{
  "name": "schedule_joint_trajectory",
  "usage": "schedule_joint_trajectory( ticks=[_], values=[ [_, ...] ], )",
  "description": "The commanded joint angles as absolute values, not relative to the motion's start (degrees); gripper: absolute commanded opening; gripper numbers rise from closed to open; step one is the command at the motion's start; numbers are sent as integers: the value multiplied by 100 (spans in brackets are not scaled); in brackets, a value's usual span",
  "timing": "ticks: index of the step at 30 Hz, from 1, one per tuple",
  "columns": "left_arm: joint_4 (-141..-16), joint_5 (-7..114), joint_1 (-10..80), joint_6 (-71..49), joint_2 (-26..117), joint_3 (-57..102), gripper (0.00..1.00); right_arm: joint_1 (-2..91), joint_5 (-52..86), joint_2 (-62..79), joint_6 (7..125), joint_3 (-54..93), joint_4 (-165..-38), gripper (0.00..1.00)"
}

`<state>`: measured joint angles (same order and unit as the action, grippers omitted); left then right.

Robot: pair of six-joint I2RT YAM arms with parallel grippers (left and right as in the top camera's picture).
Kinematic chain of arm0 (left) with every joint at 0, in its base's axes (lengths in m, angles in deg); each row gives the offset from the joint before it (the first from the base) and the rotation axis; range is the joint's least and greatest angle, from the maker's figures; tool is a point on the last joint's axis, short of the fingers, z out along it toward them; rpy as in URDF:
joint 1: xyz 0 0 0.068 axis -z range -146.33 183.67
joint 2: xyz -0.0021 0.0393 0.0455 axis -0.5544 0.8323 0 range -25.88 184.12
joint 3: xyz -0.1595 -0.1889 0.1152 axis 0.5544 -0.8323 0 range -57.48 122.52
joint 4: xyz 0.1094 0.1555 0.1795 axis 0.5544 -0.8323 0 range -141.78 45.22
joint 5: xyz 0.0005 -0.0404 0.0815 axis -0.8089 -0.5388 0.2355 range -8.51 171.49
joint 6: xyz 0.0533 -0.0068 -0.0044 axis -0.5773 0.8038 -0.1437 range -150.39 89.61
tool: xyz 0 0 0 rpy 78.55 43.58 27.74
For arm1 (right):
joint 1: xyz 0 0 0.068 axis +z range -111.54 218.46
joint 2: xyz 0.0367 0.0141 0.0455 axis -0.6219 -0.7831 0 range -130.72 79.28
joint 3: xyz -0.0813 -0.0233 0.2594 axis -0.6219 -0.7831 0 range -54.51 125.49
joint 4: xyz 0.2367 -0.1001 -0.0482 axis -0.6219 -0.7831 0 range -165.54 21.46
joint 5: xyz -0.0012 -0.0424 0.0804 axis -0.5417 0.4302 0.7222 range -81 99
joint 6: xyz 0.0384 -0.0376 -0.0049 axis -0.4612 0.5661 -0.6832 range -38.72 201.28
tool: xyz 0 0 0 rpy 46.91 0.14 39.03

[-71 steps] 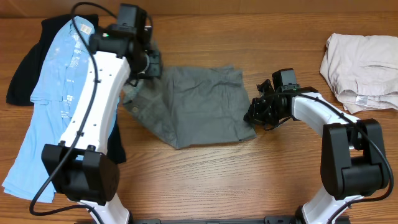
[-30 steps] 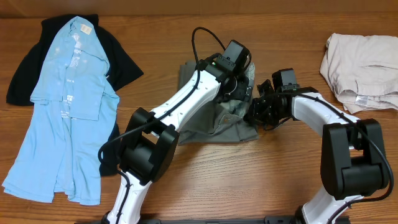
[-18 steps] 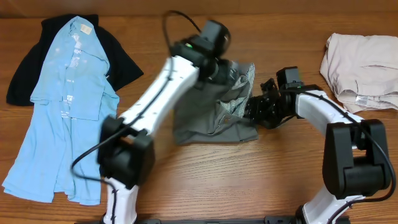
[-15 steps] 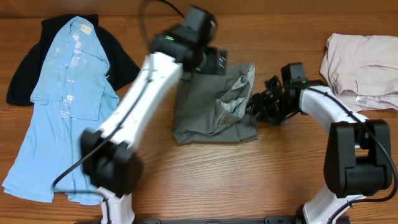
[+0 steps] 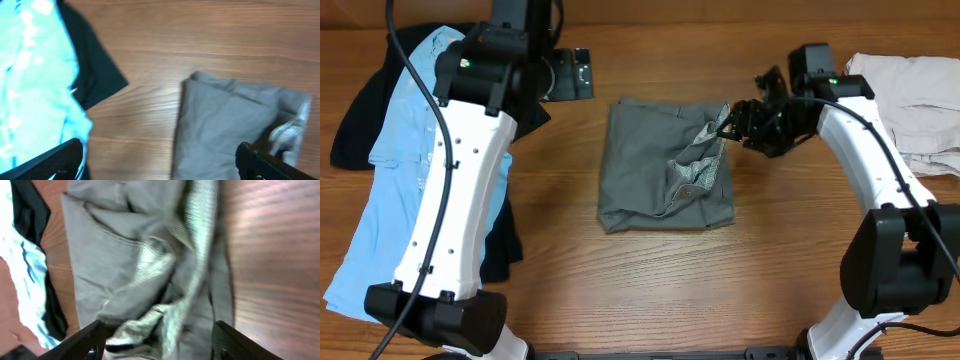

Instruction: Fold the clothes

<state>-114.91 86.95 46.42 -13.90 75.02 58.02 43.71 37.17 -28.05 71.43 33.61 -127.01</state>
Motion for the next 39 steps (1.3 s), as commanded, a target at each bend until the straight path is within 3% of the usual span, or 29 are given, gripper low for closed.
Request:
schedule_joint_trajectory(
  ticks=[1,3,4,5,6,8,27,39],
  values=[
    [-11556,8948,4494,-1517,7535,5800,100,4843,3421,-2779,7250,3486,-12583,71],
    [-11580,8961,4450,-1517,7535,5800,100,5112,3317,-2779,7224,3486,-12446,63],
    [-11589,8961,4439,-1517,7535,5800,100,5235,3299,-2779,7196,3486,-12367,53],
    [-11589,8961,4426,-1515,7535,5800,100,5342,3301,-2781,7185,3481,-12291,27],
    [-11587,8961,4421,-1493,7537,5800,100,5458,3297,-2785,7143,3481,-12210,16],
    [-11548,8959,4417,-1471,7537,5800,100,5700,3155,-2814,7010,3481,-12089,4],
    [-11539,8940,4419,-1451,7537,5800,100,5630,2034,-3465,6881,3470,-13716,4],
    [-11559,8940,4419,-1456,7537,5800,100,5289,1756,-3470,6802,3298,-14234,13]
  ],
)
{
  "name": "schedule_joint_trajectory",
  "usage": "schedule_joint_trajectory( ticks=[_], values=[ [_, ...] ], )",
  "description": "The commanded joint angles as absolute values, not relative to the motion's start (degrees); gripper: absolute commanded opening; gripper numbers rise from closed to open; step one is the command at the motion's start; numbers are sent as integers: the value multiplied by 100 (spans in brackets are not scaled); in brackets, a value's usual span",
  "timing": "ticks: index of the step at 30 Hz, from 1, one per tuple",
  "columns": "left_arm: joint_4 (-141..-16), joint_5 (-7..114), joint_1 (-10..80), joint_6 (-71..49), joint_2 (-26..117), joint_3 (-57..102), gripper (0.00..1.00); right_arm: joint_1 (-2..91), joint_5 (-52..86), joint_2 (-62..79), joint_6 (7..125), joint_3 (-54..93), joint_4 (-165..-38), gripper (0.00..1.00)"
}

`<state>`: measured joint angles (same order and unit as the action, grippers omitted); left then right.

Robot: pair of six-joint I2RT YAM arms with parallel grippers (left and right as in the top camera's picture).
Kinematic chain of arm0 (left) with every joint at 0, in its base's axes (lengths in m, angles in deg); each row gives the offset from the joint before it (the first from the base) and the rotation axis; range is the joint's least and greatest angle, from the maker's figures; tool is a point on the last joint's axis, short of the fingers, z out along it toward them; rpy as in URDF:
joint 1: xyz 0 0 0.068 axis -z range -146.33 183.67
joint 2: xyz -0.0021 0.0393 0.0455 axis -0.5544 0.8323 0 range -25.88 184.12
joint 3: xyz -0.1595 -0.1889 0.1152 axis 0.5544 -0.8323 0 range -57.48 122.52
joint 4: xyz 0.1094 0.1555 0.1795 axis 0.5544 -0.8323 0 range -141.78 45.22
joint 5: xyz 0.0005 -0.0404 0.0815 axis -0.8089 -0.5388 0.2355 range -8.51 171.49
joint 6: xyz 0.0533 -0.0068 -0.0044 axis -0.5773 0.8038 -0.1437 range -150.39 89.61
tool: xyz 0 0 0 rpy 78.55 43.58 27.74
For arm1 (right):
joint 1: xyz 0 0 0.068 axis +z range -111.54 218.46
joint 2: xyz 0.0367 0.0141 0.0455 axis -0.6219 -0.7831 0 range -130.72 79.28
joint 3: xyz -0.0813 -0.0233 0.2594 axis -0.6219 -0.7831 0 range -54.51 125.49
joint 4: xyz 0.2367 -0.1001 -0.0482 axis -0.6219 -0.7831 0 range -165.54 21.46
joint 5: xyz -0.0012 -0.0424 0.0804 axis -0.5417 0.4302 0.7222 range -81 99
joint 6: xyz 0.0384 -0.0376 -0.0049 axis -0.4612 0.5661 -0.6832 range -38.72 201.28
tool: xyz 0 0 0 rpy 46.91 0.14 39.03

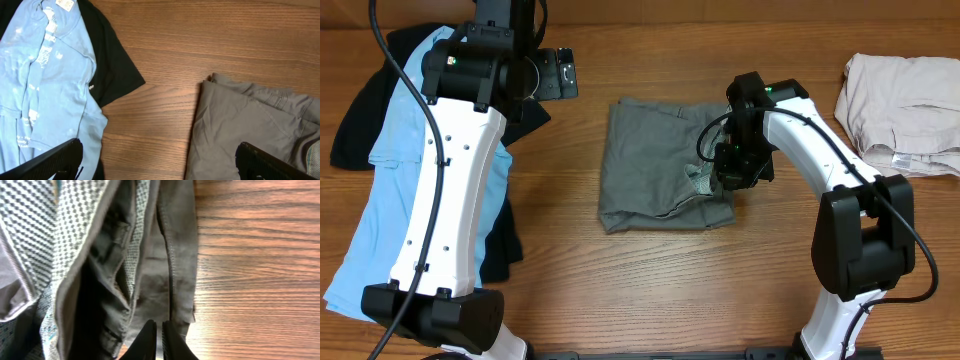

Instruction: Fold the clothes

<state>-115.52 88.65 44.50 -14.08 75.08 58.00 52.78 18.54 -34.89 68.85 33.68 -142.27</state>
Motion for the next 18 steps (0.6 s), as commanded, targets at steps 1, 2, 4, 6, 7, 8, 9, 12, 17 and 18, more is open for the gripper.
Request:
schedule_joint_trajectory(
  ticks=[1,2,4,6,7,8,9,12,17,18],
  values=[
    [-11572,8940,4419,-1456,7537,5800,100,5289,1756,-3470,6796,3254,-14234,13],
    [-11589,8940,4419,-1456,7537,5800,100,5289,1756,-3470,6796,3208,-14234,12],
    [-11613,8940,4417,-1458,7537,5797,100,5274,1762,-3465,6743,3210,-14225,4],
    [-11615,8940,4417,-1495,7537,5797,100,5250,1817,-3408,6730,3289,-14190,4],
    [-11611,8946,4417,-1504,7537,5797,100,5239,1824,-3362,6732,3365,-14190,4],
    [-11609,8946,4417,-1504,7537,5797,100,5226,1824,-3297,6732,3457,-14192,4],
    [-11609,8944,4417,-1502,7537,5797,100,5219,1822,-3212,6734,3556,-14194,4],
    [-11611,8944,4417,-1502,7539,5797,100,5219,1861,-2947,6767,3870,-14196,5],
    [-11609,8942,4417,-1499,7570,5797,100,5405,2571,-2696,7148,4336,-14041,8],
    [-11611,8942,4417,-1497,7592,5797,100,5473,2696,-2696,7180,4345,-13934,9]
  ],
)
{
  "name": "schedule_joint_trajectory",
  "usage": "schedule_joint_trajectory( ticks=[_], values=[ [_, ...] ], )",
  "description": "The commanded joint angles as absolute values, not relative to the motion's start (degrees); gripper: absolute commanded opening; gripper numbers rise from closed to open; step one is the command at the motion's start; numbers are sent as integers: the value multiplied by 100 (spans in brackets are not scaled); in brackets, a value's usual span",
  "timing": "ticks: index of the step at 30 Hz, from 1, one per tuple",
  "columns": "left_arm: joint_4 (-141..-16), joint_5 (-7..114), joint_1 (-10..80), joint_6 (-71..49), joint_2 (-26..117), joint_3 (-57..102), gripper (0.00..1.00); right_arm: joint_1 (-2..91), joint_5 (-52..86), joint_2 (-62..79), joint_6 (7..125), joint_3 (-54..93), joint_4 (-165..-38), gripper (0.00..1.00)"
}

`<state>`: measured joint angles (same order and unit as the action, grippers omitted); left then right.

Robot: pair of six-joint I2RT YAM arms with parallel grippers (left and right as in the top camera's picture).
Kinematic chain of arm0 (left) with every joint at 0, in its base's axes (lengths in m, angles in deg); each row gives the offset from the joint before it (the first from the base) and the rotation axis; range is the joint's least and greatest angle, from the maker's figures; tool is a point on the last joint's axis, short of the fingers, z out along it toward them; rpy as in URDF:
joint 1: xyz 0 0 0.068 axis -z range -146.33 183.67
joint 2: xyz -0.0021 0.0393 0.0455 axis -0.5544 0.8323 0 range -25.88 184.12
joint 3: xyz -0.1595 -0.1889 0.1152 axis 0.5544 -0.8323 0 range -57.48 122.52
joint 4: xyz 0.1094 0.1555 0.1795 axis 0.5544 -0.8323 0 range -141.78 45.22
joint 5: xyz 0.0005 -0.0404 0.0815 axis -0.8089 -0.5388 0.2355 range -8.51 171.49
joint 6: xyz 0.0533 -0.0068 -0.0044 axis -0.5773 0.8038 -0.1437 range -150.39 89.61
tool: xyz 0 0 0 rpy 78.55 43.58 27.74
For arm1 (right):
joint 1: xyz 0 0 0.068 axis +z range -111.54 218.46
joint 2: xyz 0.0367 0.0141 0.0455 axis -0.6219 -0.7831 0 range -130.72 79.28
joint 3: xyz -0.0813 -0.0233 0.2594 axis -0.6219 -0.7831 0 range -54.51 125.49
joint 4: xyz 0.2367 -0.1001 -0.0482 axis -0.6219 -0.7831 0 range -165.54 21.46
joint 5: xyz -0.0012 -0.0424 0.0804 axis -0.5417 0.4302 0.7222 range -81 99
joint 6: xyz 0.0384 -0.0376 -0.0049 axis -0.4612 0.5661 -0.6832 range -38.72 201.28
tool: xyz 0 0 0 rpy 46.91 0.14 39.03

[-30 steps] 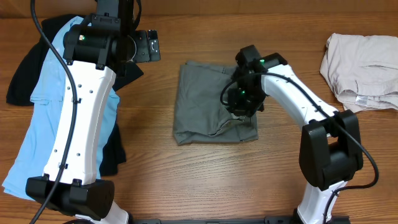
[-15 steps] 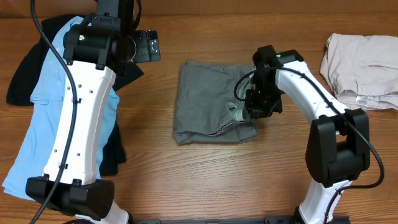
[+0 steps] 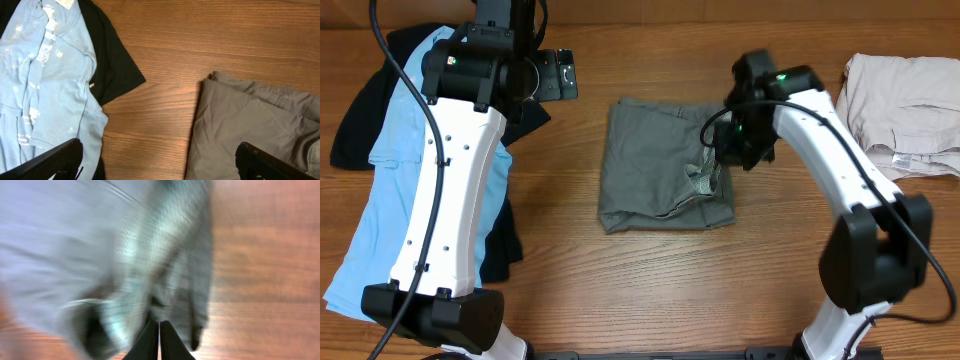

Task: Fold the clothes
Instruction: 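Press and tuck the folded shorts' right edge with the right gripper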

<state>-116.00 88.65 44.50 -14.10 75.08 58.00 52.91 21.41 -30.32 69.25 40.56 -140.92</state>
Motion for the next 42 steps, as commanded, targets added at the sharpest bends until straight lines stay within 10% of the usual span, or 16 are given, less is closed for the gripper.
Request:
schedule_joint_trajectory(
  ticks=[1,18,42],
  values=[
    [-11613,8940,4417,-1497,7611,5797,100,5558,2803,-2698,7202,4338,-13803,10],
    [-11718,8898,4417,-1497,7952,5795,100,6030,2298,-3585,6299,3446,-13313,4],
    [-11792,8894,4417,-1495,7952,5797,100,5667,2578,-2785,6245,2948,-13219,22]
  ],
)
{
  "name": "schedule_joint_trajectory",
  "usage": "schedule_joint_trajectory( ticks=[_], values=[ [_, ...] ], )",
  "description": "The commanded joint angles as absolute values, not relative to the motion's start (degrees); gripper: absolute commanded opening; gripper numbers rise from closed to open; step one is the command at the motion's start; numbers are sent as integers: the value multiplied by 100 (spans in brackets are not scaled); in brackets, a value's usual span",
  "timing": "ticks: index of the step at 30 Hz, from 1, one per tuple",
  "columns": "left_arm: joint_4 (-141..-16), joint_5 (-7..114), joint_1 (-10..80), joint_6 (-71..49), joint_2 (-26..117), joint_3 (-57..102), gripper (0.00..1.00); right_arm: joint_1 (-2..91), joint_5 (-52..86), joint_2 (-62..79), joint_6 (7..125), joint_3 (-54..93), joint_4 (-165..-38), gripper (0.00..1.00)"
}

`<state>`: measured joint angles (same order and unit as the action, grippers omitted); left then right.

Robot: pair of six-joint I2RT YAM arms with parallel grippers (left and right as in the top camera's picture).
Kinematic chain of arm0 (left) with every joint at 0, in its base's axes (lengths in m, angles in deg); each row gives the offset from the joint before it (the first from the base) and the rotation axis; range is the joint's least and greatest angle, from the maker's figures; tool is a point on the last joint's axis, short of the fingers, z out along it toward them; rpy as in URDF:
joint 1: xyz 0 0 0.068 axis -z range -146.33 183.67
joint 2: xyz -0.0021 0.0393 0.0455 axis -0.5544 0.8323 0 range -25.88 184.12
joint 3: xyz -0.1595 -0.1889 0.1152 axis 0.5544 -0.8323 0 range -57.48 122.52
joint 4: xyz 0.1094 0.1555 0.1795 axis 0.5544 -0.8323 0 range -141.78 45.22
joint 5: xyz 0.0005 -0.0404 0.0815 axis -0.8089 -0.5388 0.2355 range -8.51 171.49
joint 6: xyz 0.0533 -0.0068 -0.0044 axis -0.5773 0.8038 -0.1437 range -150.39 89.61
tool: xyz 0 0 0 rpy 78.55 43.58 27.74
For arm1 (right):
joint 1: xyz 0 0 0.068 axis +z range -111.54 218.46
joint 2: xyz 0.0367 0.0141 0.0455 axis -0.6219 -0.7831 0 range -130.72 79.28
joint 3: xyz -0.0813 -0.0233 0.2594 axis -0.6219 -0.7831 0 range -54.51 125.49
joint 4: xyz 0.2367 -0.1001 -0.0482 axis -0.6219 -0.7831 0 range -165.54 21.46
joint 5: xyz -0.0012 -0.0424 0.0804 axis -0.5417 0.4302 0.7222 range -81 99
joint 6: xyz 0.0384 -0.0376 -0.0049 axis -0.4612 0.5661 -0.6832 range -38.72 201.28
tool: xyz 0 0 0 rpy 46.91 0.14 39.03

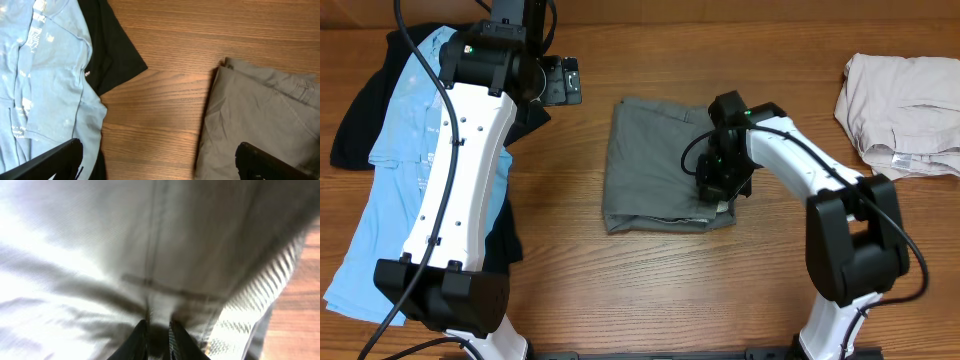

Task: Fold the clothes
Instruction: 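Press and tuck the folded shorts' right edge with the right gripper, then grasp the folded grey shorts' right edge with the right gripper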

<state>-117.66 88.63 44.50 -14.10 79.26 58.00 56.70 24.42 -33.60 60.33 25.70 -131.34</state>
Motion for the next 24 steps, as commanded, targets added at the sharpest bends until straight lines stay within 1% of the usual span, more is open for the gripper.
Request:
schedule_joint_trajectory(
  ticks=[1,3,4,7,9,11,12,15,16,24],
  values=[
    [-11799,8894,4417,-1495,7952,5797,100,5659,2582,-2667,6345,3007,-13278,27],
    [-11806,8894,4417,-1495,7952,5795,100,5626,2558,-2460,6525,3068,-13340,43],
    [-11806,8894,4417,-1495,7952,5795,100,5591,2538,-2377,6625,3068,-13348,49],
    [-11806,8896,4417,-1497,7954,5795,100,5420,2313,-2246,6842,3068,-13429,61],
    [-11808,8896,4417,-1495,7954,5795,100,5261,2202,-2250,6988,3064,-13517,66],
    [-11806,8894,4417,-1495,7954,5795,100,5045,2165,-2265,7161,3057,-13547,78],
    [-11806,8894,4417,-1495,7954,5795,100,5005,2165,-2270,7204,3057,-13532,80],
    [-11806,8891,4417,-1495,7954,5795,100,4819,2165,-2274,7447,3013,-13357,97],
    [-11806,8891,4417,-1495,7954,5795,100,4782,2152,-2276,7561,2981,-13281,100],
    [-11806,8896,4417,-1497,7954,5795,100,4736,2110,-2307,7878,2323,-12376,100]
  ],
)
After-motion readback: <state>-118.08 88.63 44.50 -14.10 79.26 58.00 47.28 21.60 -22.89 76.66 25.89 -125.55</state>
